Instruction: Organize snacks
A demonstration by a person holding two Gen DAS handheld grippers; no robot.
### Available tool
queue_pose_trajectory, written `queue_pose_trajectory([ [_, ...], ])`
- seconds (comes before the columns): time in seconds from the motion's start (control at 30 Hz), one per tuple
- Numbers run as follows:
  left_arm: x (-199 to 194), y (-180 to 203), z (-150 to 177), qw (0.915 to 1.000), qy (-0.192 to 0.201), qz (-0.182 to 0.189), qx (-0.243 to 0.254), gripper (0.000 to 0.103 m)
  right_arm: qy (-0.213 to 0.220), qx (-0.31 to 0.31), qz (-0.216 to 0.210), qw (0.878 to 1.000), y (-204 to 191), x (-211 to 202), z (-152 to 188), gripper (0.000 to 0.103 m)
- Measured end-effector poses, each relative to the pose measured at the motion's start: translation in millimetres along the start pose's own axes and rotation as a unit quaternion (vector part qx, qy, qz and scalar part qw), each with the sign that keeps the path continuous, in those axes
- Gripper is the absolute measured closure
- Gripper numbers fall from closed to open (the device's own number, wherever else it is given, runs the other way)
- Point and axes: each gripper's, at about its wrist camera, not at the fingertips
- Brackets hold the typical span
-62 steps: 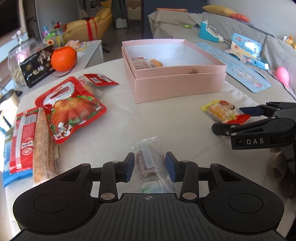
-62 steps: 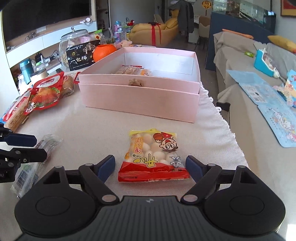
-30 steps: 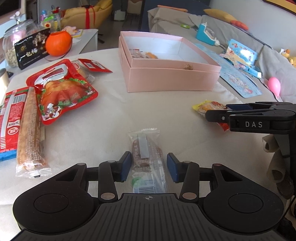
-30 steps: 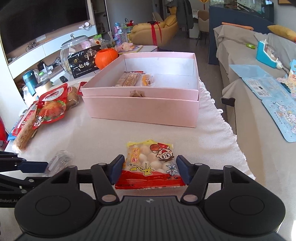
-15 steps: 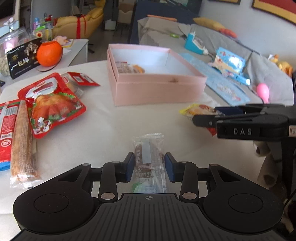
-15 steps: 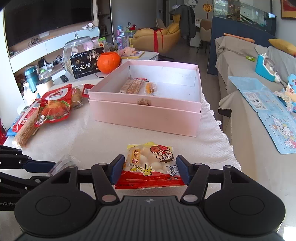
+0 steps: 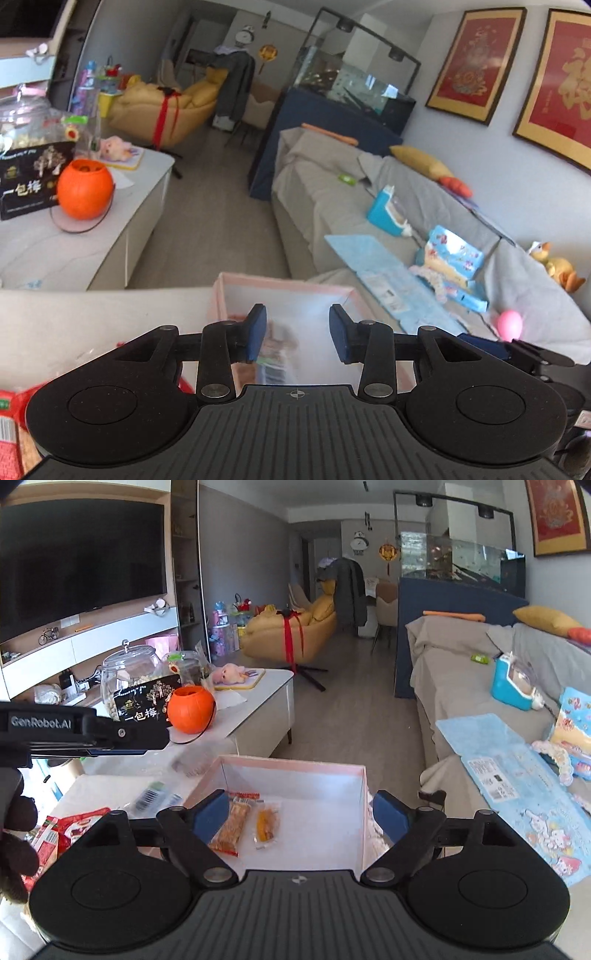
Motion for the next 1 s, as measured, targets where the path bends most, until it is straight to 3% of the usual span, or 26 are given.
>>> queue_pose_trajectory([
  [0.17,-10,-20,51,0.9990,-0.037,-0.025,-0.004,0.061,-0.040,-0.020,0.014,0.999,5,3,52,0.017],
  [0.3,-30,-25,76,0.9958,-0.028,-0.086,0.014,0.061,-0.064,-0.032,0.005,0.997,-7,9,70,0.017],
  [0.47,-62,-28,110,0.9936,-0.038,-0.104,0.020,0.061,-0.050,-0.047,-0.030,0.997,-36,13,50,0.017],
  [0.6,-92,-41,124,0.9928,-0.029,-0.115,-0.017,0.061,-0.048,-0.068,-0.078,0.993,-81,31,12,0.017],
  [0.77,-120,-59,128,0.9890,-0.014,-0.139,-0.048,0.061,-0.127,-0.071,-0.129,0.981,-154,110,-34,0.017],
  [0.87,-139,-69,131,0.9857,-0.002,-0.159,-0.055,0.061,-0.189,-0.049,-0.113,0.974,-184,173,-39,0.023],
  [1.0,-159,-89,134,0.9793,0.011,-0.184,-0.083,0.061,-0.230,-0.029,-0.081,0.969,-200,227,-31,0.046],
])
Point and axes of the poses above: each gripper's, at about its wrist camera, not at the fingertips, and x roughly the way its jaws point, y to its right, z to its underside, and after that the axes turned 1 degree about -x, right-handed
